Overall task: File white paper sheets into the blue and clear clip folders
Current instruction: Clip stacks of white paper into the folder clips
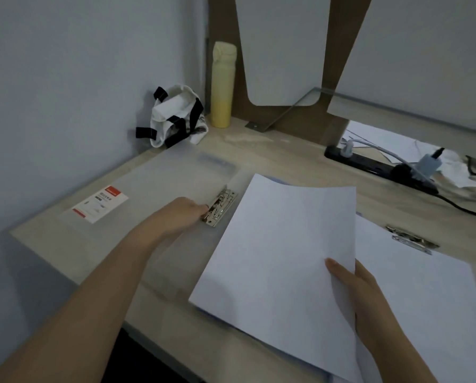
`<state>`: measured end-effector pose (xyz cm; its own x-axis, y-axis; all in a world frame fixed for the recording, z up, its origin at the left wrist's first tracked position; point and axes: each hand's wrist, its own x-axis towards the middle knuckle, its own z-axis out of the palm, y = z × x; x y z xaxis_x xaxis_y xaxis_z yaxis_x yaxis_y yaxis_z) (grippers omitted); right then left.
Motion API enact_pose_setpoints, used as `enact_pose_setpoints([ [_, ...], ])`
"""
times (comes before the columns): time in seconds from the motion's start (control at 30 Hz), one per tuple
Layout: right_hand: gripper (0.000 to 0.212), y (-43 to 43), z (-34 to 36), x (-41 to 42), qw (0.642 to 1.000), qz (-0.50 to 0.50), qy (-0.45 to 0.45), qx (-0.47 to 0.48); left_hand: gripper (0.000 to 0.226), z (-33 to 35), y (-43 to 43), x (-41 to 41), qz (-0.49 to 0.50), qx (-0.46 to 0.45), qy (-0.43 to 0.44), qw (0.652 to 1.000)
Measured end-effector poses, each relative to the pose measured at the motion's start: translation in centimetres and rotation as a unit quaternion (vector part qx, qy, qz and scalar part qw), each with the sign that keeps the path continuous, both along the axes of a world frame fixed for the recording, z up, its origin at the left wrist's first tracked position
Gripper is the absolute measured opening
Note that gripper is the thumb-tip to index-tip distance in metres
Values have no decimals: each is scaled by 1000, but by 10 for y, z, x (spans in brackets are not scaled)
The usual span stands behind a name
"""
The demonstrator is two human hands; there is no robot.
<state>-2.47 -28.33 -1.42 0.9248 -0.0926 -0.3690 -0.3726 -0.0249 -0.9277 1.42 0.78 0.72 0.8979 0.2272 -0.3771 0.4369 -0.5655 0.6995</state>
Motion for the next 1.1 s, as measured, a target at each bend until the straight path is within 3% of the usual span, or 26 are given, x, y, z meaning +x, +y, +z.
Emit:
enact_pose_setpoints([
  [0.17,22,3,-2,1,999,7,-2,-40,27,-2,5,-17,25,-236,10,971],
  [0.27,24,5,-4,2,998,8,0,-59,26,-8,7,-17,40,-318,13,947],
  [0.5,31,10,-5,0,995,6,-22,-102,19,-18,7,-22,39,-250,-25,967],
  [0.7,30,10,-3,-1,993,10,-24,-116,23,-16,8,-21,15,-310,8,951],
  [0.9,35,10,-2,-1,991,10,-22,-128,17,-17,11,-19,1,-271,14,963],
  [1.1,34,9,0,-2,992,10,-11,-125,25,-10,9,-19,-14,-320,37,947],
])
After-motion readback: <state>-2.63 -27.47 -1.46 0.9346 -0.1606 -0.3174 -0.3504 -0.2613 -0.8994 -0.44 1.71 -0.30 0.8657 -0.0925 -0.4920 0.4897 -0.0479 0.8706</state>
